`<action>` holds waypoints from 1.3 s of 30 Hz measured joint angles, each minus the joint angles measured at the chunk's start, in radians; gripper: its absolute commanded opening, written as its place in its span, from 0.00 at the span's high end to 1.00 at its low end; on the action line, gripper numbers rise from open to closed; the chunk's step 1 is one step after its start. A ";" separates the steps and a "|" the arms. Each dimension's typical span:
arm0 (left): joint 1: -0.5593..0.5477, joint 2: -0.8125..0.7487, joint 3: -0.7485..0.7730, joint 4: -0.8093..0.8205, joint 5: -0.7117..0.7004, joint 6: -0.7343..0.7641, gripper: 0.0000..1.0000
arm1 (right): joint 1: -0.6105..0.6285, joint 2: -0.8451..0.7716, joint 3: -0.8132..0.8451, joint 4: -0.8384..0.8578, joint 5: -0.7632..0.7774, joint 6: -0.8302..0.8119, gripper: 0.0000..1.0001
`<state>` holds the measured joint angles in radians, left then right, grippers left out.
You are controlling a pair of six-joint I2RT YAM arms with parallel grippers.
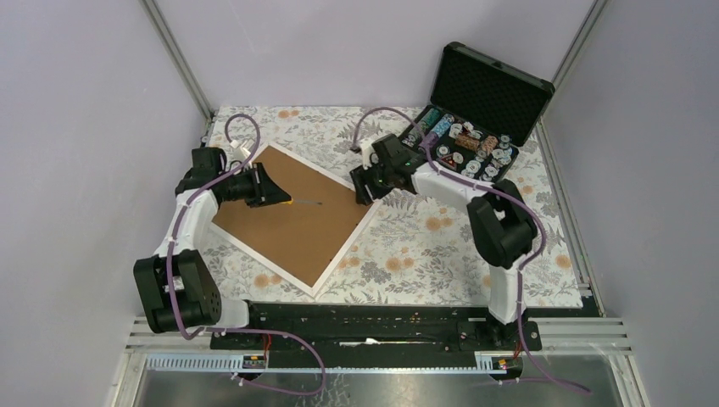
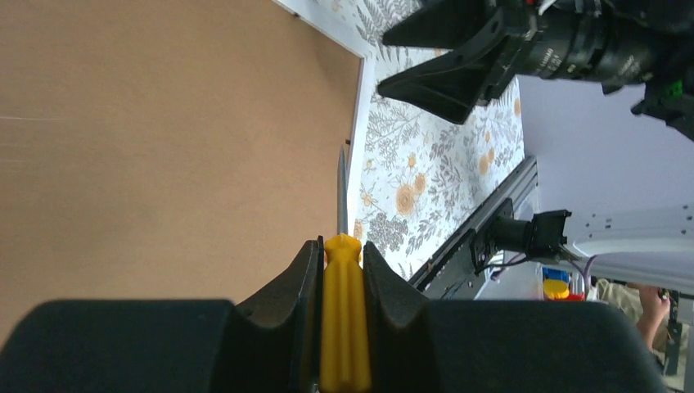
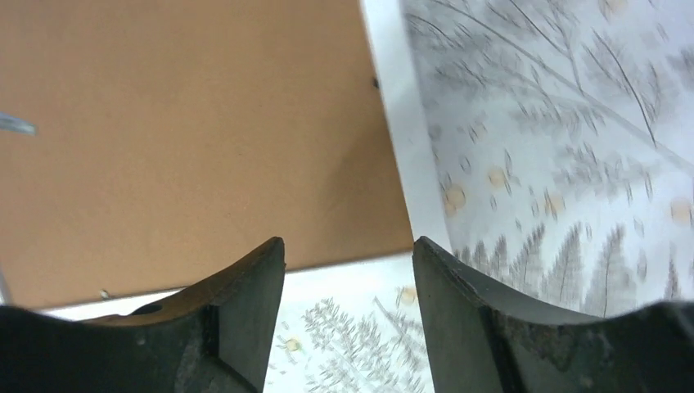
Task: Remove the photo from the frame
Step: Adjust the photo frame at the center of the board.
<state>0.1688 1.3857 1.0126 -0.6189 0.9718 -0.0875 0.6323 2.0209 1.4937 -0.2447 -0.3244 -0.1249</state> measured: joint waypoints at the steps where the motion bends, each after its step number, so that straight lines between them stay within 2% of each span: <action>1: 0.011 -0.010 -0.003 0.005 0.002 -0.008 1.00 | -0.002 -0.037 -0.038 0.008 0.047 0.091 0.38; 6: 0.034 -0.028 -0.014 0.025 0.006 -0.033 1.00 | -0.006 -0.094 -0.102 -0.012 0.189 0.383 0.39; 9: 0.036 -0.035 -0.022 0.027 0.009 -0.042 1.00 | -0.005 -0.093 -0.131 -0.035 0.232 0.501 0.40; 16: 0.048 -0.042 -0.025 0.032 0.016 -0.046 1.00 | 0.005 -0.055 -0.156 -0.066 0.323 0.673 0.40; 23: 0.055 -0.042 -0.027 0.038 0.027 -0.052 1.00 | 0.009 0.021 -0.082 -0.063 0.332 0.768 0.35; 25: 0.057 -0.042 -0.031 0.041 0.029 -0.053 1.00 | 0.009 0.035 -0.067 -0.063 0.325 0.788 0.40; 27: 0.059 -0.042 -0.037 0.042 0.031 -0.053 1.00 | 0.010 0.046 -0.052 -0.067 0.322 0.802 0.49; 31: 0.060 -0.042 -0.040 0.042 0.031 -0.053 1.00 | 0.008 0.052 -0.029 -0.084 0.339 0.812 0.78; 33: 0.060 -0.042 -0.040 0.042 0.031 -0.051 1.00 | 0.006 0.066 -0.006 -0.087 0.342 0.793 0.90; 35: 0.060 -0.042 -0.041 0.042 0.031 -0.048 1.00 | -0.006 0.091 0.030 -0.087 0.334 0.780 0.95; 39: 0.044 -0.039 -0.049 0.043 0.029 -0.033 1.00 | -0.040 0.155 0.126 -0.075 0.304 0.705 0.98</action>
<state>0.2131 1.3468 0.9638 -0.5762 1.0004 -0.1207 0.5926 2.1761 1.6192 -0.3199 -0.0208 0.5797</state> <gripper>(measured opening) 0.223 0.089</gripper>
